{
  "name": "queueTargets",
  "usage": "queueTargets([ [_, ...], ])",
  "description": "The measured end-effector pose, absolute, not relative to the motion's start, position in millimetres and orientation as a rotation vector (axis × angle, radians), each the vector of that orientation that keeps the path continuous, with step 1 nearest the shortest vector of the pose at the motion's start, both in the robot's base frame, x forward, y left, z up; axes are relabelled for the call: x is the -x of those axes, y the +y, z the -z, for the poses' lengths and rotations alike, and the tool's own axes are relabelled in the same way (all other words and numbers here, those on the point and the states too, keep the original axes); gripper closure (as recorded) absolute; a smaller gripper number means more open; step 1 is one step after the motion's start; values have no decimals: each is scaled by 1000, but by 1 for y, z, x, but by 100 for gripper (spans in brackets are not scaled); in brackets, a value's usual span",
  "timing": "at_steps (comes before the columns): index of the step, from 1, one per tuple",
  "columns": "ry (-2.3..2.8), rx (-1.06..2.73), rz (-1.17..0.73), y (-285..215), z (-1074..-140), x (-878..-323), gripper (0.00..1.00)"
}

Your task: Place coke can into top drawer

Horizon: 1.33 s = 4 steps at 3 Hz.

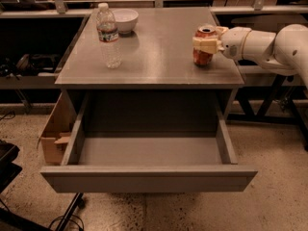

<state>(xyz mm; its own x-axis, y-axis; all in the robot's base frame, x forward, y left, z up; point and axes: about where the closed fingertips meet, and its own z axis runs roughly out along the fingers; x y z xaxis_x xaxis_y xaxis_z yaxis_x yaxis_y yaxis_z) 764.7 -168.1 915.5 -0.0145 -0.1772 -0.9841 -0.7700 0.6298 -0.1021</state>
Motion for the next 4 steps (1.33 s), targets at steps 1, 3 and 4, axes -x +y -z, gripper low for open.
queueTargets([
  [1,1531,850,-561,-154,-922,-747,100],
  [3,1443,1002,-505,-90,-945,-637,100],
  [4,1438,1094,-538,-65,-925,-600,100],
])
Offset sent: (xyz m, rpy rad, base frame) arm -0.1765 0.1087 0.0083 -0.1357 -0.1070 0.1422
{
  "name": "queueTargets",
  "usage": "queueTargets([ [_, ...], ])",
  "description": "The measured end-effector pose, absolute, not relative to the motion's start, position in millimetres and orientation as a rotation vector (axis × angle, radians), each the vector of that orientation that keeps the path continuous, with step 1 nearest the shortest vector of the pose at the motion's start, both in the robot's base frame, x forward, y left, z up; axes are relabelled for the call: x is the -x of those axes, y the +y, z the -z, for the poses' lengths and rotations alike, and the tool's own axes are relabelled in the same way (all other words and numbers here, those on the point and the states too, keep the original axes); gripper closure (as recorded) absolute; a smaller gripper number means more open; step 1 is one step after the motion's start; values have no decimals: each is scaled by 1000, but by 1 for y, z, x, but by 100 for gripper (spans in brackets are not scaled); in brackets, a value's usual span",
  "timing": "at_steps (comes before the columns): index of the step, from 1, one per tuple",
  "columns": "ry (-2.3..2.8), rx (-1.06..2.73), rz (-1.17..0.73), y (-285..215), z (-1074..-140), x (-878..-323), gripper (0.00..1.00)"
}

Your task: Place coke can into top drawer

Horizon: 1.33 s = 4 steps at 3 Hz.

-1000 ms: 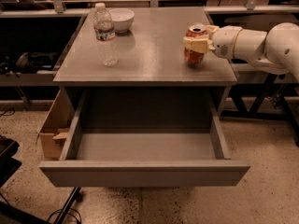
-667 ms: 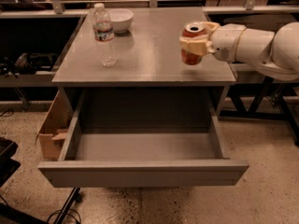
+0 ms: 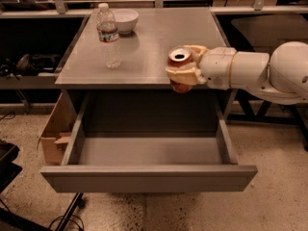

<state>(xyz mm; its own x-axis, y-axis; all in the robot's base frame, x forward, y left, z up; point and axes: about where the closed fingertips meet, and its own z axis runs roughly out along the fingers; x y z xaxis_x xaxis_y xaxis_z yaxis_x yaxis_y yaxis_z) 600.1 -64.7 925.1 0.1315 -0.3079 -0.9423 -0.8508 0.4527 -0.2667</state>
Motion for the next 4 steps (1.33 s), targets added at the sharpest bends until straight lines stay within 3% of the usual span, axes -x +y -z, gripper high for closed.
queueTargets([
  [4,1373,1230,-815,-21,-771,-565,100],
])
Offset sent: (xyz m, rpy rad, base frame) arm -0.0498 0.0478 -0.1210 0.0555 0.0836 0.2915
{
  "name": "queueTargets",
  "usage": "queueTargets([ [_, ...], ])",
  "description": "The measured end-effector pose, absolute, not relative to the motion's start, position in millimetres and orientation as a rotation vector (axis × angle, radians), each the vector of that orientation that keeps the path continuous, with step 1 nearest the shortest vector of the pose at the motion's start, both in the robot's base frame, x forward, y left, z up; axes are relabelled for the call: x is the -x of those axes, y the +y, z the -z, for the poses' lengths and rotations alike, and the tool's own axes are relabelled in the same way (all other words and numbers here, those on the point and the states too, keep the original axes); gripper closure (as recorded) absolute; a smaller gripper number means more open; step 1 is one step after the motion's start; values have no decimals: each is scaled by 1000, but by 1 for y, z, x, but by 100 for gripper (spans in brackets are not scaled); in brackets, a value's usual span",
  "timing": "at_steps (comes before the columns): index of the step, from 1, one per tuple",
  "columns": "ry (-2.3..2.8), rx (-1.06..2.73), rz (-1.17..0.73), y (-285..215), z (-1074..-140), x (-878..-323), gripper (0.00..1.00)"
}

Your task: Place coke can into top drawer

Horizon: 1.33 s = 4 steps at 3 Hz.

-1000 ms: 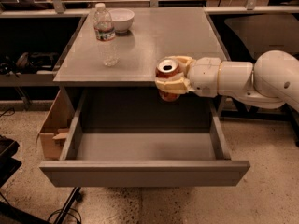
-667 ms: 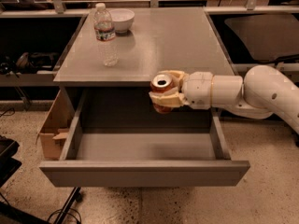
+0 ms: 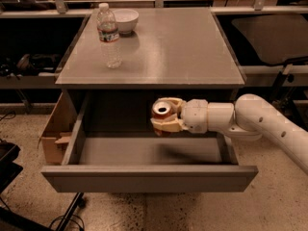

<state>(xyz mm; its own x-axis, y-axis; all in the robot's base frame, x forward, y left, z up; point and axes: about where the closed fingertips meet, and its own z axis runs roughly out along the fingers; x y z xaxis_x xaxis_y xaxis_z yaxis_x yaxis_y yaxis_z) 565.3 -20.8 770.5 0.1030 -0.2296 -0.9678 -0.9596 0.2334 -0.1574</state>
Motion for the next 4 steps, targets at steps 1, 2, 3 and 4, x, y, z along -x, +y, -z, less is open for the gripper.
queueTargets([
  [1,1378,1292,-850,-10,-734,-571,100],
  [2,1387,1328,-869,-3,-719,-575,100],
  [3,1420,1345,-895,1,-708,-579,82],
  [4,1423,1346,-897,1,-707,-579,59],
])
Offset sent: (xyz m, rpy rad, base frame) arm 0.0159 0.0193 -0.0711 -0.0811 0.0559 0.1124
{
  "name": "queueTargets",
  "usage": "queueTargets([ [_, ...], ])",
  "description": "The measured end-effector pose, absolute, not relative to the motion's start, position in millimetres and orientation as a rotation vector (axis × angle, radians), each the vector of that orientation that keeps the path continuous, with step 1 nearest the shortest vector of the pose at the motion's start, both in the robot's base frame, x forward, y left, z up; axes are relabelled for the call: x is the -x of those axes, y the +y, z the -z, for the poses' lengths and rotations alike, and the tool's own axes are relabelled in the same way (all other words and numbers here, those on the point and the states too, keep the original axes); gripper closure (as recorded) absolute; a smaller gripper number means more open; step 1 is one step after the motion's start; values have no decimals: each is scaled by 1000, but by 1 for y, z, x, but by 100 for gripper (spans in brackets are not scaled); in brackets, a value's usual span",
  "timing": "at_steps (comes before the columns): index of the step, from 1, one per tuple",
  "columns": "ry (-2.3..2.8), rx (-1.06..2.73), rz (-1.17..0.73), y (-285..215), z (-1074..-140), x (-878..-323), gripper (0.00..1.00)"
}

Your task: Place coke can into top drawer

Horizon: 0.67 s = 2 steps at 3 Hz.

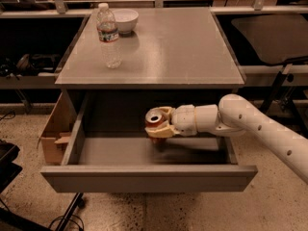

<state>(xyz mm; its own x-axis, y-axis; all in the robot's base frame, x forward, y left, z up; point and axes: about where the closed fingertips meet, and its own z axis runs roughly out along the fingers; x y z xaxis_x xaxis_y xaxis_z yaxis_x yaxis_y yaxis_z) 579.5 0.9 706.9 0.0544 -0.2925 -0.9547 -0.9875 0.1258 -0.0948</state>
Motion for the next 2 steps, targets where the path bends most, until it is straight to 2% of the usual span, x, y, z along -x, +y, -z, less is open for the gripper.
queueTargets([
  [2,1423,1346,-897,1,-707,-579,13],
])
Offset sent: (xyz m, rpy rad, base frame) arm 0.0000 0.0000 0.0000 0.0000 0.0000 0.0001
